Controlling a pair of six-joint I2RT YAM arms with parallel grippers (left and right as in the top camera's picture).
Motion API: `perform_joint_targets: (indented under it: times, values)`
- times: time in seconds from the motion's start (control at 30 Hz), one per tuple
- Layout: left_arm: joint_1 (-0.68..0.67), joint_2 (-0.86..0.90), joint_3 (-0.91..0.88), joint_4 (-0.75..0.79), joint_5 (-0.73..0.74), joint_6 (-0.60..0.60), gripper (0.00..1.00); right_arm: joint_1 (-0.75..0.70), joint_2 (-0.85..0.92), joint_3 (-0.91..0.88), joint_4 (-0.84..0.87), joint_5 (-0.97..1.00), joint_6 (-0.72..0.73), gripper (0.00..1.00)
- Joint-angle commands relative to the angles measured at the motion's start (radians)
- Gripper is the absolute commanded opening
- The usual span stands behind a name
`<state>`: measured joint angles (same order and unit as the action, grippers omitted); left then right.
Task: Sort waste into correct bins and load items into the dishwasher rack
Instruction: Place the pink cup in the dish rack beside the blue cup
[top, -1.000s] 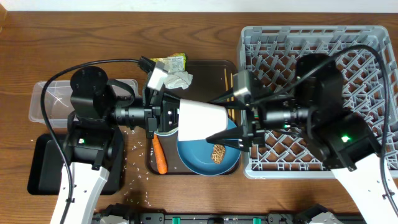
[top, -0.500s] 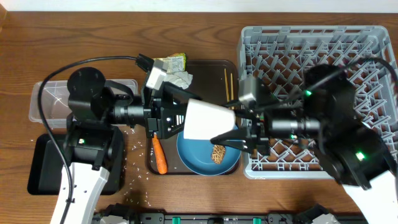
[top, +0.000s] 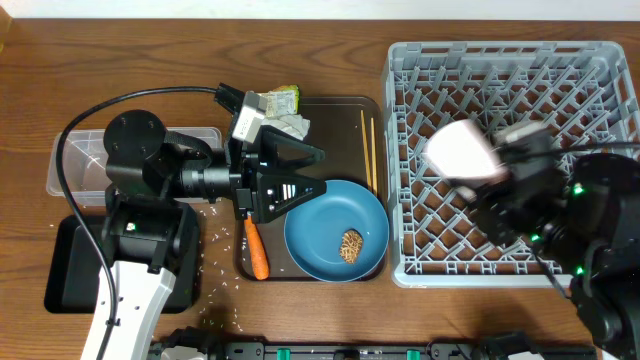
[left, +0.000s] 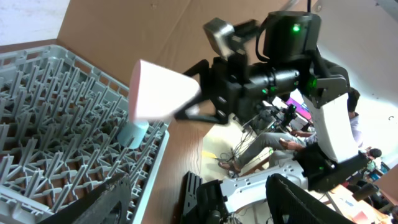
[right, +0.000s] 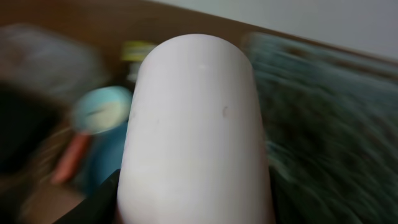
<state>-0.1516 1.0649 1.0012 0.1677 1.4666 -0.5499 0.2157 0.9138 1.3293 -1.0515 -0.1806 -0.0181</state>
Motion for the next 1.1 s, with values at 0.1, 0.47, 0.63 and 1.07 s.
perform_joint_targets:
  times: [0.1,0.47,0.63,1.07]
  values:
    - [0.005,-0.008,0.015,0.007,0.007,-0.002,0.7,-0.23,-0.004,0.011,-0.023,0.378,0.192,0.34]
    - [0.005,-0.008,0.015,0.006,0.015,-0.002,0.7,-0.6,0.08,0.01,-0.031,0.393,0.41,0.38]
    - [0.005,-0.008,0.015,0.006,0.015,-0.002,0.7,-0.716,0.196,0.01,0.0,0.34,0.506,0.37]
    - [0.005,-0.007,0.015,0.006,0.044,-0.002,0.7,-0.969,0.452,0.01,0.039,0.097,0.568,0.36]
